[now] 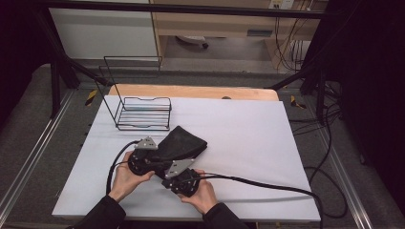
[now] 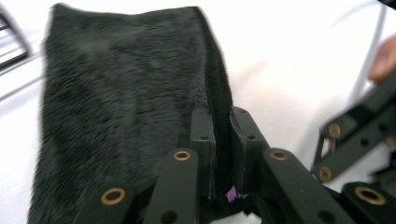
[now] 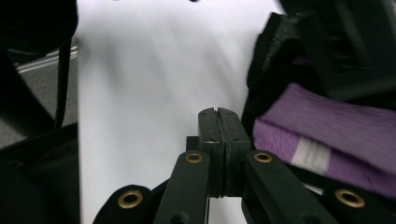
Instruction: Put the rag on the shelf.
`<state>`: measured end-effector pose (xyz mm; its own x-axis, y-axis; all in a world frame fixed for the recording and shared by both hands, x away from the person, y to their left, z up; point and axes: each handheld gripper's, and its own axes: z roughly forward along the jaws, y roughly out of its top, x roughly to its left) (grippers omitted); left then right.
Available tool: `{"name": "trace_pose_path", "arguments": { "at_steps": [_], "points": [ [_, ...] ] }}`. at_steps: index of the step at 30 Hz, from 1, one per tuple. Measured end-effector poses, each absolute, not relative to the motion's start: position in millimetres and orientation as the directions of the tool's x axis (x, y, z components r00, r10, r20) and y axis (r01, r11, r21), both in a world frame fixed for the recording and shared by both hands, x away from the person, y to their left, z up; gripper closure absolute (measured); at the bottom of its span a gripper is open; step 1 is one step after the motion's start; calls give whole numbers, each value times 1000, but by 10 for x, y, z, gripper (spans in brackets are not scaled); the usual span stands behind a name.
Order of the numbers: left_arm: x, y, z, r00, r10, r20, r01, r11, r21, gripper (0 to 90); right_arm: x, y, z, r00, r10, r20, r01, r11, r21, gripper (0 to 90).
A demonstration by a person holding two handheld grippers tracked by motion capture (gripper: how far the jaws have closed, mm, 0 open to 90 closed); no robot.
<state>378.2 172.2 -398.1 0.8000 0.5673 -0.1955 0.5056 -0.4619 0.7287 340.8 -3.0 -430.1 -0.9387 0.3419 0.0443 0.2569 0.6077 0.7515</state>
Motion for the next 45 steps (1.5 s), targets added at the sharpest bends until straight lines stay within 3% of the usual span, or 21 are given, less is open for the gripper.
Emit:
{"name": "trace_pose_path", "arguments": {
  "at_steps": [6,13,16,20,25,28,32,35,40,41,44,45],
  "points": [
    [3658,1440,-4016,832,514,-209,490,-503,712,805,3308,-437,-4238,-932,360,54,281,618,735,900],
    [3583,1093,-4159,826,512,-235,513,-511,690,798,3231,-753,-4326,-921,384,65,309,619,722,898],
    [3600,1064,-4205,819,500,-282,533,-480,697,736,3207,-941,-4348,-911,401,97,338,590,733,862],
    [3602,1275,-4077,802,517,-299,540,-417,731,647,3161,-1202,-4310,-881,459,118,376,526,763,750],
    [3587,1741,-3942,747,617,-248,554,-372,745,548,3245,-1240,-4313,-812,564,154,446,428,786,561],
    [3624,2028,-4088,669,705,-236,619,-354,701,516,3349,-1160,-4384,-756,616,222,519,357,777,455],
    [3635,2077,-4265,652,712,-260,656,-359,664,505,3486,-1073,-4460,-684,677,273,589,292,753,343],
    [3641,2035,-4380,653,704,-279,678,-380,629,524,3502,-982,-4460,-677,685,267,583,278,763,314],
    [3611,2016,-4431,639,705,-306,700,-370,610,607,3503,-915,-4482,-669,697,258,589,285,756,358],
    [3604,2018,-4434,636,703,-318,706,-364,607,688,3502,-909,-4520,-664,706,245,599,308,739,380],
    [3589,2024,-4415,631,703,-329,715,-361,599,770,3501,-903,-4550,-664,706,244,607,319,728,400],
    [3580,2026,-4408,630,704,-328,716,-362,597,806,3498,-900,-4556,-666,703,248,608,320,726,444]
  ]
}}
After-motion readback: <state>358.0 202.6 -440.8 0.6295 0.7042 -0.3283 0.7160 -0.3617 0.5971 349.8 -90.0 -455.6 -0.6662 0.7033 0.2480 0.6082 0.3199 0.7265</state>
